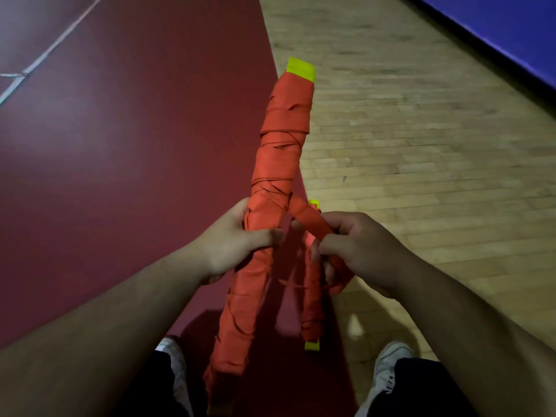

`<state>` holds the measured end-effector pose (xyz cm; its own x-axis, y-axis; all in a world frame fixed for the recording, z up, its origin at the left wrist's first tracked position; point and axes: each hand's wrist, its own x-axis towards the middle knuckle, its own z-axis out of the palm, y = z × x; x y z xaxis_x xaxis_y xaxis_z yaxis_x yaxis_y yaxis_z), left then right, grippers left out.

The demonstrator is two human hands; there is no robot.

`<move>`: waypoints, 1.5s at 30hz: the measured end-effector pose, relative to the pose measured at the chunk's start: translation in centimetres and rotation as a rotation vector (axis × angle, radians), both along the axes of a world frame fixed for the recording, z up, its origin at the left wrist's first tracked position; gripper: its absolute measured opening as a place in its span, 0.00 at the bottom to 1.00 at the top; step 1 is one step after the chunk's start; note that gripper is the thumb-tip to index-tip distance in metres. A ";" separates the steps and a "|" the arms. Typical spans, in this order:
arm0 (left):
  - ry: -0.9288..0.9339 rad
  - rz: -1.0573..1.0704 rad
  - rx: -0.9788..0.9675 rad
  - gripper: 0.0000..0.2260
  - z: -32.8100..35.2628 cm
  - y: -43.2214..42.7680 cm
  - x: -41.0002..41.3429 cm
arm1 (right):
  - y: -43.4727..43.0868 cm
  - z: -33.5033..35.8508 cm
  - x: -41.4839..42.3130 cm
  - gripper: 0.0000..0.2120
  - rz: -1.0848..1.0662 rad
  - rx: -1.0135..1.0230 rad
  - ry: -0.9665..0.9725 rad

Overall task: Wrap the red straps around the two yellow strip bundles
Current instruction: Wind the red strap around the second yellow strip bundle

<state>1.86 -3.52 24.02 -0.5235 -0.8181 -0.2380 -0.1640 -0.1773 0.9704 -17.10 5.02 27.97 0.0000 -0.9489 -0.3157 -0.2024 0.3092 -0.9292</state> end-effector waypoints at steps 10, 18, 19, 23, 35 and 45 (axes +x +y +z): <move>0.182 -0.034 0.303 0.16 0.7 -0.1 0.1 | -0.3 0.2 -0.2 0.19 -0.124 -0.074 0.084; 0.109 -0.028 0.181 0.05 0.0 0.6 -0.5 | -0.2 0.1 -0.2 0.09 -0.105 -0.091 0.102; 0.115 -0.017 0.178 0.04 0.2 0.6 -0.6 | -0.2 0.1 -0.3 0.09 -0.092 -0.080 0.111; 0.098 -0.026 0.134 0.03 0.7 0.1 -0.3 | -0.2 -0.3 -0.5 0.08 -0.069 -0.007 0.164; 0.165 0.053 0.287 0.21 0.5 -0.7 0.4 | -0.4 -0.4 -0.7 0.07 -0.182 -0.150 0.365; 0.120 0.016 0.184 0.15 0.3 -0.1 -0.2 | -0.1 0.6 0.0 0.07 -0.131 -0.126 0.032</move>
